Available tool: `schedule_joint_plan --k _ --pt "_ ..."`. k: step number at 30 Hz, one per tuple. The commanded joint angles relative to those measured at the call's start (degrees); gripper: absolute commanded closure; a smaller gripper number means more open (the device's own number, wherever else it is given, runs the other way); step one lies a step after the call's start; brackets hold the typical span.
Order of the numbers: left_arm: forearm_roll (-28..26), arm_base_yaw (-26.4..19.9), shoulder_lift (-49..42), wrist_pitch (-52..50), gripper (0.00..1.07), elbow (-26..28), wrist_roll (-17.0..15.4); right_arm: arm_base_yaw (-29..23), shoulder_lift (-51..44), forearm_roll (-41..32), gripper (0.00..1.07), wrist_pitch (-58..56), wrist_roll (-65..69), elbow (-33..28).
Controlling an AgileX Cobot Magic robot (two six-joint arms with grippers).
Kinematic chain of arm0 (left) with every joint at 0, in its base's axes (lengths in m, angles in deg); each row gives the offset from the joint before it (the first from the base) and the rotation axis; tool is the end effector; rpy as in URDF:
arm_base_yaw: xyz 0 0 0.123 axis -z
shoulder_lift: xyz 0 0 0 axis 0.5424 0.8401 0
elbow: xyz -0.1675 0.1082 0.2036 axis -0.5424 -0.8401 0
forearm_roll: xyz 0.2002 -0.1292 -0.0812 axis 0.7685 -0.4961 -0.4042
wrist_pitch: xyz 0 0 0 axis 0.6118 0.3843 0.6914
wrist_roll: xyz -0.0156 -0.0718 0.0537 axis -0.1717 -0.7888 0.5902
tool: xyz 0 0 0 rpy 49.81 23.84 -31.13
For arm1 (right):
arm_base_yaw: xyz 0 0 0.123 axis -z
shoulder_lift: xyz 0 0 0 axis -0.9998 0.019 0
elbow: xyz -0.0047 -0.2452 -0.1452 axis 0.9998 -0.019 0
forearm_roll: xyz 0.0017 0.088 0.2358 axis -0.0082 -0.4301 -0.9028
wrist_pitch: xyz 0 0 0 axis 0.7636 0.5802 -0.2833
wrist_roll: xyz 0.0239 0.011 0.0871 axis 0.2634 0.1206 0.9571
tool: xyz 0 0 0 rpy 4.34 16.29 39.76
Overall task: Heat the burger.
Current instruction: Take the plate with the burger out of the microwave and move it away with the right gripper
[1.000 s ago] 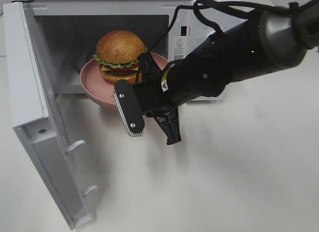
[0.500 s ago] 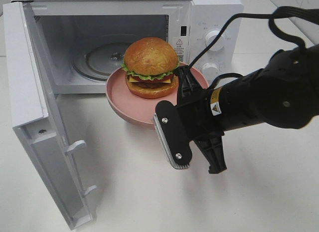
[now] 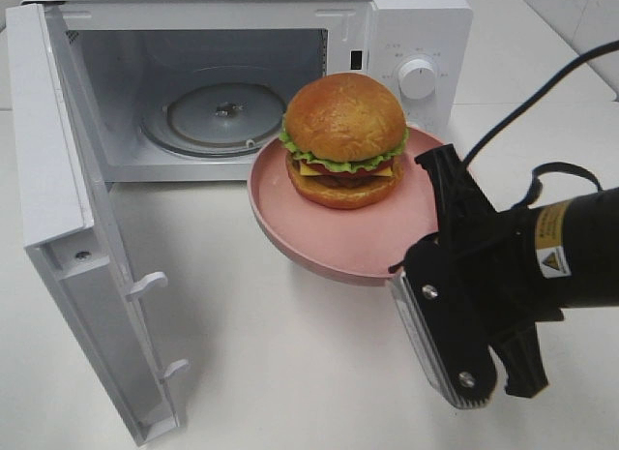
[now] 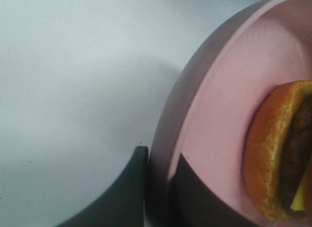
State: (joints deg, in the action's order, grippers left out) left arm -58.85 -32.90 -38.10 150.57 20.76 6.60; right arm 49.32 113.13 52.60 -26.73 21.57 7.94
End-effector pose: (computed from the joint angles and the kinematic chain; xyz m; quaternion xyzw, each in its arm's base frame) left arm -0.0092 -0.0135 0.2821 0.0610 0.8462 -0.0497 0.5270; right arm 0.1800 0.1475 0.1956 -0.7835 0.4831 -0.1316 0.3681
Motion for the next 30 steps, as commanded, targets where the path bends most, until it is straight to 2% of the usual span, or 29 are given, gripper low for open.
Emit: schedule_joint_plan --k 1,12,14,17,22,25,27,30 --pt "-0.11 -0.11 -0.92 -0.4 0.06 -0.11 -0.11 0.11 -3.5 0.86 1.07 1.2 -0.34 -1.03" --pt "-0.11 -0.11 -0.92 -0.4 0.06 -0.11 -0.11 0.11 -16.9 1.72 1.07 -8.31 3.15 -6.19" --pt "-0.11 -0.11 -0.92 -0.4 0.06 -0.11 -0.11 0.11 -22.12 3.9 1.07 -12.72 6.47 -7.16" --pt "-0.11 -0.11 -0.92 -0.4 0.06 -0.11 -0.11 0.11 -23.09 4.64 1.07 -13.69 7.39 -7.28" --pt "-0.11 -0.11 -0.92 -0.4 0.06 -0.11 -0.11 0.17 -29.56 11.52 1.07 -22.0 17.42 -7.33" --pt "-0.11 -0.11 -0.92 -0.4 0.06 -0.11 -0.11 0.17 -30.02 12.55 1.07 -22.75 19.02 -7.33" --pt "-0.11 -0.11 -0.92 -0.4 0.06 -0.11 -0.11 0.17 -30.65 16.9 1.07 -26.07 27.16 -7.33" --pt "-0.11 -0.11 -0.92 -0.4 0.06 -0.11 -0.11 0.17 -30.65 17.65 1.07 -26.47 28.88 -7.33"
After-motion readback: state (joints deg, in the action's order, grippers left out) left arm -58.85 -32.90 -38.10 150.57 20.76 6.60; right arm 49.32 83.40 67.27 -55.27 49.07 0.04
